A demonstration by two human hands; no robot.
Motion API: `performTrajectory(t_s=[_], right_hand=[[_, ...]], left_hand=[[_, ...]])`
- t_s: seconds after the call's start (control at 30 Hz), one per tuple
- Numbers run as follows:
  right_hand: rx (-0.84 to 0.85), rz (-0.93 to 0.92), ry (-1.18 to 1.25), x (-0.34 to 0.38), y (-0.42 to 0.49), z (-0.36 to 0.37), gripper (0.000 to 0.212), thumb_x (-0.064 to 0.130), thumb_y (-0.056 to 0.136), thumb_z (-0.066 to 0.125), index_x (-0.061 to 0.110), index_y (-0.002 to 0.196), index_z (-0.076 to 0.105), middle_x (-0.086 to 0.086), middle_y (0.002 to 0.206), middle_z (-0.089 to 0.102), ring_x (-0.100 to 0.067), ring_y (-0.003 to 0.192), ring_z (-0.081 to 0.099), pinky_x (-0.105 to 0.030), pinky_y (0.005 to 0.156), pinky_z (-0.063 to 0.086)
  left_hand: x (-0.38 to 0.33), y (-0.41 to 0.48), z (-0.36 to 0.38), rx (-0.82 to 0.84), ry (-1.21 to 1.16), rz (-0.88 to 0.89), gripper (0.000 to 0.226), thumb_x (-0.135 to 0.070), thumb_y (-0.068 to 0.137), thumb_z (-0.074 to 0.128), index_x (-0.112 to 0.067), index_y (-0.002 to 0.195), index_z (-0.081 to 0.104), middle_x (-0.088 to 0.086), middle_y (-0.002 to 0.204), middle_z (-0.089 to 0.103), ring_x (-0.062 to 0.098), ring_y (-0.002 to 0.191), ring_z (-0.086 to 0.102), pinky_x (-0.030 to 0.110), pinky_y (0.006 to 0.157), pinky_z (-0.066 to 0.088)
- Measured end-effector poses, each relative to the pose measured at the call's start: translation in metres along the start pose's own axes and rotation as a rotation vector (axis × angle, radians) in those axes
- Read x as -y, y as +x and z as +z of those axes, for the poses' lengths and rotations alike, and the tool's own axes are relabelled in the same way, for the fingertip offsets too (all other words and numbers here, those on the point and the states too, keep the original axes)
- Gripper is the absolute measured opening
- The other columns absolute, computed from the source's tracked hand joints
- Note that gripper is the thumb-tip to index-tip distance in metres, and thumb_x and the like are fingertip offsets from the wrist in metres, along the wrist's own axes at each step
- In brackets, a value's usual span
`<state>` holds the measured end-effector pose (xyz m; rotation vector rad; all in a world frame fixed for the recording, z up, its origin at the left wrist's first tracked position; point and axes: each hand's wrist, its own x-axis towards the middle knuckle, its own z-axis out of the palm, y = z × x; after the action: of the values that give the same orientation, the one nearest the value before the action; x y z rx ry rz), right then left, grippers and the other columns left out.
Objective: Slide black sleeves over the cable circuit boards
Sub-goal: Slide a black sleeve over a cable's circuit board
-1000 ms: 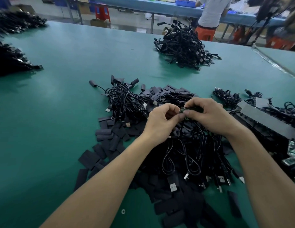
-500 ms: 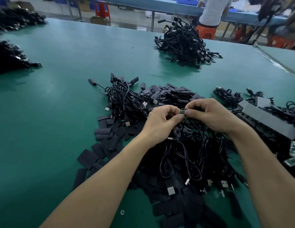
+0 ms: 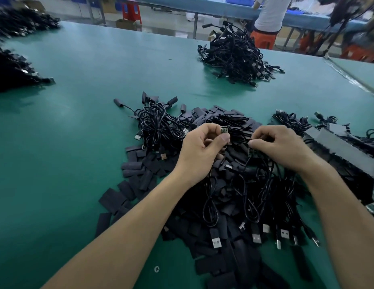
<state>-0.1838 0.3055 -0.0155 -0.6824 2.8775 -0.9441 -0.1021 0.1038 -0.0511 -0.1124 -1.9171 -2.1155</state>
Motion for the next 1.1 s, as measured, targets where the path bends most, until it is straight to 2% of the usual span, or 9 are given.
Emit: performTrajectory(t_s=[0.07, 0.17, 0.3, 0.37, 0.5, 0.6, 0.73, 0.87, 1.1], right_hand=[[-0.101, 0.056, -0.145, -0.003, -0.001, 0.005, 0.011, 0.039, 0.08, 0.067, 0.034, 0.071, 0.066, 0.011, 0.066, 0.063, -0.011, 0.077, 0.061, -0.041, 0.082, 0.035], [-0.157, 0.109, -0.378, -0.004, 0.001, 0.014, 0.015, 0.042, 0.083, 0.065, 0.035, 0.069, 0.063, 0.017, 0.075, 0.061, -0.016, 0.091, 0.056, -0.039, 0.078, 0.02], [-0.159, 0.194, -0.538, 0.006, 0.005, 0.014, 0.009, 0.04, 0.087, 0.064, 0.037, 0.094, 0.069, 0.004, 0.102, 0.061, -0.02, 0.104, 0.052, -0.039, 0.084, 0.022], [-0.192, 0.085, -0.479, 0.019, 0.004, 0.014, 0.019, 0.036, 0.089, 0.065, 0.034, 0.107, 0.069, 0.002, 0.107, 0.061, -0.02, 0.105, 0.053, -0.037, 0.09, 0.03], [0.09, -0.222, -0.154, 0.065, -0.015, 0.023, 0.036, 0.056, 0.085, 0.059, 0.035, 0.113, 0.065, 0.015, 0.104, 0.058, -0.003, 0.097, 0.054, -0.023, 0.084, 0.042], [0.262, -0.238, -0.283, 0.074, -0.031, 0.039, 0.05, 0.065, 0.079, 0.057, 0.04, 0.123, 0.058, 0.015, 0.109, 0.056, -0.009, 0.106, 0.05, -0.035, 0.093, 0.042], [0.137, -0.233, -0.366, 0.059, -0.044, 0.041, 0.024, 0.036, 0.089, 0.062, 0.047, 0.111, 0.06, 0.018, 0.107, 0.048, -0.009, 0.111, 0.042, -0.036, 0.096, 0.026], [0.046, -0.181, -0.424, 0.044, -0.048, 0.028, 0.047, 0.005, 0.088, 0.057, 0.048, 0.106, 0.062, 0.019, 0.106, 0.049, -0.006, 0.107, 0.038, -0.031, 0.09, 0.018], [0.068, 0.078, -0.583, 0.041, -0.027, 0.017, 0.048, 0.008, 0.089, 0.054, 0.046, 0.117, 0.059, 0.01, 0.111, 0.053, -0.015, 0.118, 0.047, -0.038, 0.092, 0.023]], left_hand=[[-0.005, -0.001, -0.006, 0.006, 0.028, 0.034, 0.014, -0.011, 0.096, 0.064, -0.021, 0.088, 0.058, 0.005, 0.083, 0.068, 0.016, 0.067, 0.068, 0.027, 0.057, 0.055], [-0.012, -0.003, -0.021, 0.038, 0.086, 0.036, 0.015, -0.014, 0.097, 0.063, -0.023, 0.088, 0.057, 0.009, 0.087, 0.067, 0.023, 0.059, 0.071, 0.028, 0.05, 0.053], [-0.007, -0.01, -0.038, 0.033, 0.17, 0.023, 0.013, -0.014, 0.097, 0.064, -0.023, 0.09, 0.059, 0.002, 0.083, 0.068, 0.022, 0.047, 0.066, 0.025, 0.042, 0.05], [0.001, -0.015, -0.043, 0.003, 0.174, -0.007, 0.012, -0.014, 0.097, 0.064, -0.022, 0.09, 0.06, 0.007, 0.086, 0.068, 0.021, 0.045, 0.064, 0.025, 0.041, 0.05], [0.007, -0.016, -0.045, -0.025, 0.177, -0.012, 0.02, -0.015, 0.095, 0.066, -0.03, 0.086, 0.059, 0.002, 0.08, 0.07, 0.02, 0.043, 0.064, 0.025, 0.039, 0.048], [0.005, -0.015, -0.045, -0.026, 0.187, 0.003, 0.023, -0.015, 0.095, 0.067, -0.034, 0.083, 0.059, -0.002, 0.077, 0.07, 0.018, 0.041, 0.063, 0.024, 0.039, 0.047], [0.005, -0.017, -0.046, -0.005, 0.19, -0.01, 0.019, -0.016, 0.095, 0.066, -0.031, 0.085, 0.059, -0.004, 0.08, 0.07, 0.019, 0.042, 0.063, 0.023, 0.039, 0.047], [0.006, -0.017, -0.047, 0.001, 0.188, -0.021, 0.015, -0.016, 0.096, 0.066, -0.027, 0.087, 0.059, -0.003, 0.081, 0.07, 0.02, 0.043, 0.063, 0.024, 0.041, 0.048], [0.008, -0.015, -0.048, -0.002, 0.192, -0.038, 0.021, -0.015, 0.095, 0.066, -0.031, 0.083, 0.06, -0.001, 0.08, 0.07, 0.019, 0.044, 0.063, 0.024, 0.042, 0.049]])
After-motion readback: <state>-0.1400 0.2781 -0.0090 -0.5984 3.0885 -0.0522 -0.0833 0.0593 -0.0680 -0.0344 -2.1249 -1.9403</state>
